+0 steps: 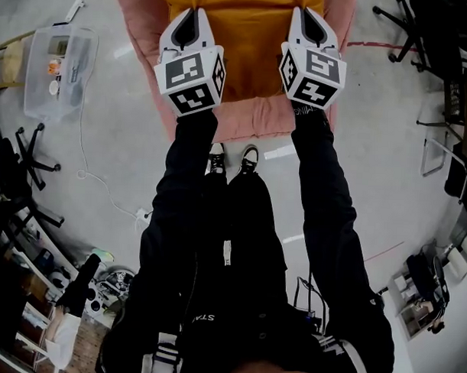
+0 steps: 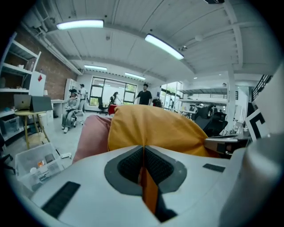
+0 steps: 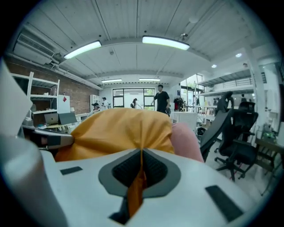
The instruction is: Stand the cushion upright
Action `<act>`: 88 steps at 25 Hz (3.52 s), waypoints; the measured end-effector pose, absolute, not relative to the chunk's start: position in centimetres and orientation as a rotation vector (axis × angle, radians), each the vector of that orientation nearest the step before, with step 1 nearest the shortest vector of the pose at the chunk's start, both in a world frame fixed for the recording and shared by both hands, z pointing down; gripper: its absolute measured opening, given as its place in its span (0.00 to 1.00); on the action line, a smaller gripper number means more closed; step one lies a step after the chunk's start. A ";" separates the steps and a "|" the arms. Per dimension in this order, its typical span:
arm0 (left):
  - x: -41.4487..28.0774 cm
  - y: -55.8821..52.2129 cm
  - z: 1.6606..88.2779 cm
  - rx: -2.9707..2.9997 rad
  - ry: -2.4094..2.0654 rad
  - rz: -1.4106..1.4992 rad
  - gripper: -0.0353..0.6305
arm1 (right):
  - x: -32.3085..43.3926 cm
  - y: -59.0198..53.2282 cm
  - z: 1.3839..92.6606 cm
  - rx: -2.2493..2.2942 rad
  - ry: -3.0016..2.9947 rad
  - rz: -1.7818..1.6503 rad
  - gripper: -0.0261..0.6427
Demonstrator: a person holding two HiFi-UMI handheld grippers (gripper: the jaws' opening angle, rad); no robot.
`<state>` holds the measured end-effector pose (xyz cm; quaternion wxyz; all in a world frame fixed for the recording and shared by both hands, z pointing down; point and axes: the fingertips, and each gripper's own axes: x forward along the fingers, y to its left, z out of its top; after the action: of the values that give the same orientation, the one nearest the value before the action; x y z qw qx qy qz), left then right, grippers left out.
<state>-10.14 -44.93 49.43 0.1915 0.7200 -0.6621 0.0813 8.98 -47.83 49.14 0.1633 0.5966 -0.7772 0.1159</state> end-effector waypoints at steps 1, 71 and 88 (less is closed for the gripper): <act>-10.2 -45.5 50.8 2.015 -1.855 0.256 0.07 | 8.8 -48.5 50.5 1.679 -2.207 0.349 0.07; -2.3 -17.1 14.9 2.417 -1.653 0.041 0.05 | 6.2 -16.0 12.9 1.654 -2.596 0.064 0.06; -0.6 -18.6 14.6 2.411 -1.728 0.087 0.05 | 8.2 -17.4 12.1 1.629 -2.639 0.023 0.06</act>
<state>-0.64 -18.56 14.64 0.0866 0.8094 -0.5801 0.0292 8.22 -17.43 12.09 0.0201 0.5251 -0.8508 0.0074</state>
